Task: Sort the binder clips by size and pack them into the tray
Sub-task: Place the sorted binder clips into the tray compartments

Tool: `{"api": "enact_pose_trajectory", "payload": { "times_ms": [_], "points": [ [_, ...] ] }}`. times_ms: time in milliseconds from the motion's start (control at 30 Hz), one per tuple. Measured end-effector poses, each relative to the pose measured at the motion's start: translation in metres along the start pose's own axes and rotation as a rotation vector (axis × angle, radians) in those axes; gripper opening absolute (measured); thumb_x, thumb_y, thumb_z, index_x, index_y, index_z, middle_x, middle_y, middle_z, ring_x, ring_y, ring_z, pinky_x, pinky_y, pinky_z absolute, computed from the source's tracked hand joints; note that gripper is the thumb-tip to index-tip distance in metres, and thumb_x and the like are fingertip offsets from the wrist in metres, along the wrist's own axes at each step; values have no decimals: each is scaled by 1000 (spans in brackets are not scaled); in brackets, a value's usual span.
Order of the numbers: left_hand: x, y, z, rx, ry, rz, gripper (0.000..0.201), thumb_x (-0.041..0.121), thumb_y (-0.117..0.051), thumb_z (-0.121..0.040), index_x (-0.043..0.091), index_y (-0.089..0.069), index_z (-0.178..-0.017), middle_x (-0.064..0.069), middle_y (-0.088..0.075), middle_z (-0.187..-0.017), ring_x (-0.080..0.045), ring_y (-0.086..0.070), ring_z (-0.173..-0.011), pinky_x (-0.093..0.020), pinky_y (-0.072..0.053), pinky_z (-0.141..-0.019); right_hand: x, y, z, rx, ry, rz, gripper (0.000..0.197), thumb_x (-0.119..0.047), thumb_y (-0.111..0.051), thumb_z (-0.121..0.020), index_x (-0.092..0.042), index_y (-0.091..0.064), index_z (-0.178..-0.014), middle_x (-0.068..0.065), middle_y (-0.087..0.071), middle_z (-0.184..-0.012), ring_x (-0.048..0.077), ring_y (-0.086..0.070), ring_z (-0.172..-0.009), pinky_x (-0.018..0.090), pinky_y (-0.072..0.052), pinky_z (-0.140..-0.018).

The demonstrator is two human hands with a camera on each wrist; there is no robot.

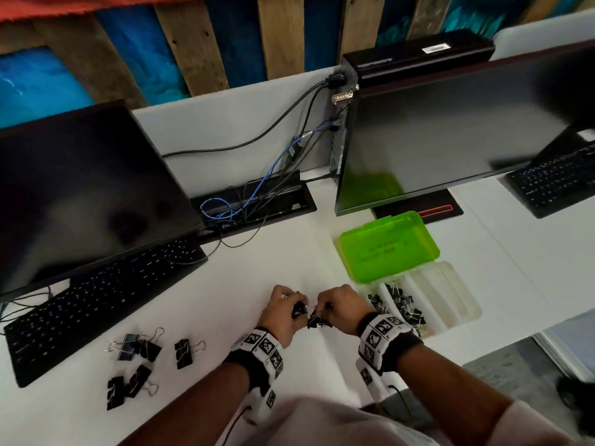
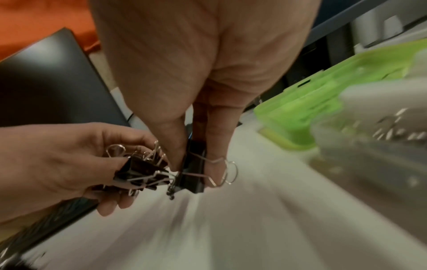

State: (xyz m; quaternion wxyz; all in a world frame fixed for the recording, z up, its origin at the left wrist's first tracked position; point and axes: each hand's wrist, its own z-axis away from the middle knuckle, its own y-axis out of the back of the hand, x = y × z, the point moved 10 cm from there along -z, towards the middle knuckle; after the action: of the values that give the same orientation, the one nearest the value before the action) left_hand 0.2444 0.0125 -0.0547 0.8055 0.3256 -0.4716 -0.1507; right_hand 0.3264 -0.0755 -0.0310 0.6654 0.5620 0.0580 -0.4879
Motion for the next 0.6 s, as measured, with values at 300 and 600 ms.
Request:
{"api": "enact_pose_trajectory", "payload": {
  "times_ms": [300,600],
  "points": [
    [137,-40,-66,-81,-177,14,28,24,-68,-81,26,-63,-108,2,-41,-120,-20,-56,-99,-22,-42,-88,105,121,46,243,-163,-133,11,-8,-71,-76,-17,-70,-69,-7,-68,-66,-3,-57,-57,12,-40,-60],
    [202,-116,-84,-233,-254,35,28,16,-66,-80,20,-64,-108,0,-39,-117,-17,-51,-96,-15,-39,-81,198,144,102,383,-457,-284,19,-6,-70,-75,-19,-66,-62,-1,-66,-56,-1,-55,-42,16,-45,-54]
  ]
}}
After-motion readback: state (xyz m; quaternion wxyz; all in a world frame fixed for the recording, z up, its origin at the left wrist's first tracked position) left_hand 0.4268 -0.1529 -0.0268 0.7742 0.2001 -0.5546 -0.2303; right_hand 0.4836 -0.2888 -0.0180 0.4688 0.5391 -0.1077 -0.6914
